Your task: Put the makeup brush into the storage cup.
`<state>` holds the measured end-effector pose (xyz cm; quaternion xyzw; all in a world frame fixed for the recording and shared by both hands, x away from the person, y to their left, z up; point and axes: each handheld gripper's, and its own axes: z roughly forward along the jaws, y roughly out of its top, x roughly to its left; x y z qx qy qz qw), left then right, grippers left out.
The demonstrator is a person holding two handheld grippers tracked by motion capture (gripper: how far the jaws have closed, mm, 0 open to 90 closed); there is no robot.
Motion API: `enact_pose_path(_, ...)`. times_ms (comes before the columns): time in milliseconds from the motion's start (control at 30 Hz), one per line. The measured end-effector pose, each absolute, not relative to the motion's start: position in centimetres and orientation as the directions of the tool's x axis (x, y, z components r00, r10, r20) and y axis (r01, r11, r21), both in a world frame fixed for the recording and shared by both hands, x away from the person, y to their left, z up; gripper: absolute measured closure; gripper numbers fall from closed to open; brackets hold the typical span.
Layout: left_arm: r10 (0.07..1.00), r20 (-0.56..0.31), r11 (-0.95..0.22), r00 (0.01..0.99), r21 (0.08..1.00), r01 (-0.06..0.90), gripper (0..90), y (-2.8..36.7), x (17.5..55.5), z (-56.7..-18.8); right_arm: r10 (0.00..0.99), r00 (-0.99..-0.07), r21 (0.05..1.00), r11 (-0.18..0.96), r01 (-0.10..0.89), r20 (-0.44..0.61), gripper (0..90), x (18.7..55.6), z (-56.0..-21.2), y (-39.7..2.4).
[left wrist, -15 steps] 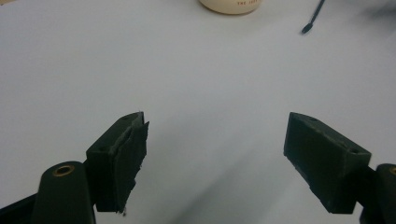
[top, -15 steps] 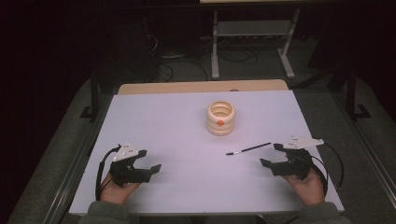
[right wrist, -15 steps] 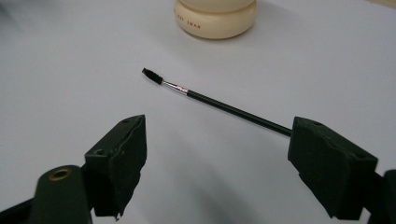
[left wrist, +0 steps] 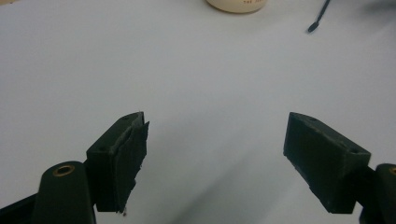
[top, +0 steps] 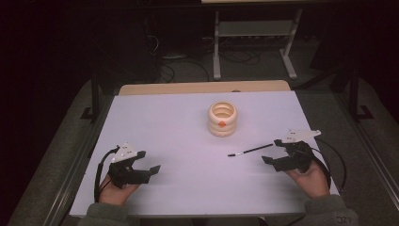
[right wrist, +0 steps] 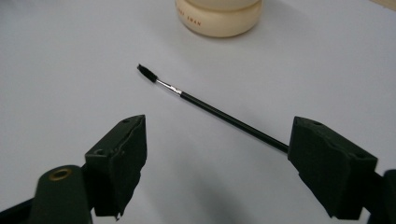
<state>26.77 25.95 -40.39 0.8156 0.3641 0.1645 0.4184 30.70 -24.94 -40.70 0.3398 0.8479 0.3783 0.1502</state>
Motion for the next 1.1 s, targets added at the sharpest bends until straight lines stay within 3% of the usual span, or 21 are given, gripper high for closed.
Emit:
enact_pose_path(467,0.738,-0.041,-0.381,0.674,0.798,0.466,21.4,26.0,26.8,-40.3,0.525,-0.848,0.561,0.725,0.401,-0.071,14.5,36.0,-39.2,-21.6)
enact_pose_path(667,0.735,-0.036,-0.386,0.677,0.799,0.461,21.4,26.0,26.9,-40.4,0.423,-0.900,0.490,0.809,0.323,-0.105,16.5,38.0,-39.3,-20.3)
enact_pose_path(733,0.733,-0.033,-0.395,0.680,0.792,0.465,21.5,26.0,27.0,-40.4,0.384,-0.919,0.468,0.830,0.303,-0.086,23.2,38.6,-39.5,-20.1)
enact_pose_path(800,0.733,-0.034,-0.396,0.679,0.792,0.466,21.5,26.0,27.0,-40.4,0.354,-0.931,0.445,0.850,0.281,-0.090,22.3,39.2,-39.8,-19.9)
enact_pose_path(1100,0.731,-0.038,-0.391,0.681,0.794,0.465,21.9,26.1,27.1,-40.5,0.259,-0.964,0.341,0.913,0.223,-0.063,39.0,40.4,-41.1,-19.1)
